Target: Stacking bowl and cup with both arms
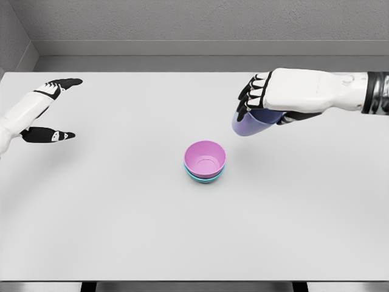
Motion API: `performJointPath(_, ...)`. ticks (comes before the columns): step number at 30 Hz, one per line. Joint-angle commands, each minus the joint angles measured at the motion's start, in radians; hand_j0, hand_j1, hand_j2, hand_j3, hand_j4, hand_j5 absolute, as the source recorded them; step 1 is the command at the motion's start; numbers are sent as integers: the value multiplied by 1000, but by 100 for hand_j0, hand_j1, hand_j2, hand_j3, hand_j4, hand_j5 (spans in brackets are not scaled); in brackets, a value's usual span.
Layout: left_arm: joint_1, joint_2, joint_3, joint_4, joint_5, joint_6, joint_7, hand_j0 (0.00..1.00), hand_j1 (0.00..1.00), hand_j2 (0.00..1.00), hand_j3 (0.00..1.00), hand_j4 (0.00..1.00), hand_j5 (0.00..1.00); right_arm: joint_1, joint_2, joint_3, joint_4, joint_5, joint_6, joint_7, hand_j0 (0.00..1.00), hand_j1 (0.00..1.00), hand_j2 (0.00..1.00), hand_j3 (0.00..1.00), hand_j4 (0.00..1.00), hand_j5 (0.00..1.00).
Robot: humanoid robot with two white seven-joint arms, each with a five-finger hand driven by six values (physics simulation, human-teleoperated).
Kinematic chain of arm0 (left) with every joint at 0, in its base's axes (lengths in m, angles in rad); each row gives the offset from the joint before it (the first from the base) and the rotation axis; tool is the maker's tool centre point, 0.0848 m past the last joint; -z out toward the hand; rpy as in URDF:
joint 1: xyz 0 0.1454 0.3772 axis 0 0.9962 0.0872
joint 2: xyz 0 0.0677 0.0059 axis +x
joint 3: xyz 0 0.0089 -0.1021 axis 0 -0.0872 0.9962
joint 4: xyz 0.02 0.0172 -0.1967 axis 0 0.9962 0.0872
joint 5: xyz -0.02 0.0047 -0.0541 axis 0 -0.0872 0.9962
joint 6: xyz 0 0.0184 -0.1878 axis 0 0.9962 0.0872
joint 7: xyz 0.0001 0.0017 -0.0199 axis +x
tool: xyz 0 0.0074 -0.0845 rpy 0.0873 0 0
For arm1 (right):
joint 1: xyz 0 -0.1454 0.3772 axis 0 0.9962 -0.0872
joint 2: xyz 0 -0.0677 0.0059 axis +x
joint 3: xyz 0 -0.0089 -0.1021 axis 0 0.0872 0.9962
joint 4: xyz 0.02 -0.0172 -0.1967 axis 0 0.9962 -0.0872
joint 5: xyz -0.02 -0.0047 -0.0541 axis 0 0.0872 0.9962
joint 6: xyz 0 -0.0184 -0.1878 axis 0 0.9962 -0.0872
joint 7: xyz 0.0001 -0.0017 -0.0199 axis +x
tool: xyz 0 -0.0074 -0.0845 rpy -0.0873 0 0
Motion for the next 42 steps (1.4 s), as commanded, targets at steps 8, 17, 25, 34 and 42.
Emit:
performJointPath(8,6,1,12,7,8,2,1,100,100,100,100,100,100,3,14,-27,-17,-9,1,-1,68,68,68,68,68,68)
performJointPath(17,6,1,12,10,8,2,1,100,100,100,100,100,100,8,45,-27,-23,-7,1,1,68,68,68,68,68,68)
performJointPath(25,6,1,12,13,8,2,1,100,100,100,100,100,100,11,79,-26,-24,-6,1,10,69,69,69,69,69,69)
performJointPath(34,6,1,14,13,8,2,-1,100,100,100,100,100,100,32,92,-24,-26,0,1,12,70,70,70,70,70,70)
performJointPath(42,6,1,16,13,8,2,1,100,100,100,100,100,100,46,115,-23,-24,5,1,13,72,72,72,72,72,72)
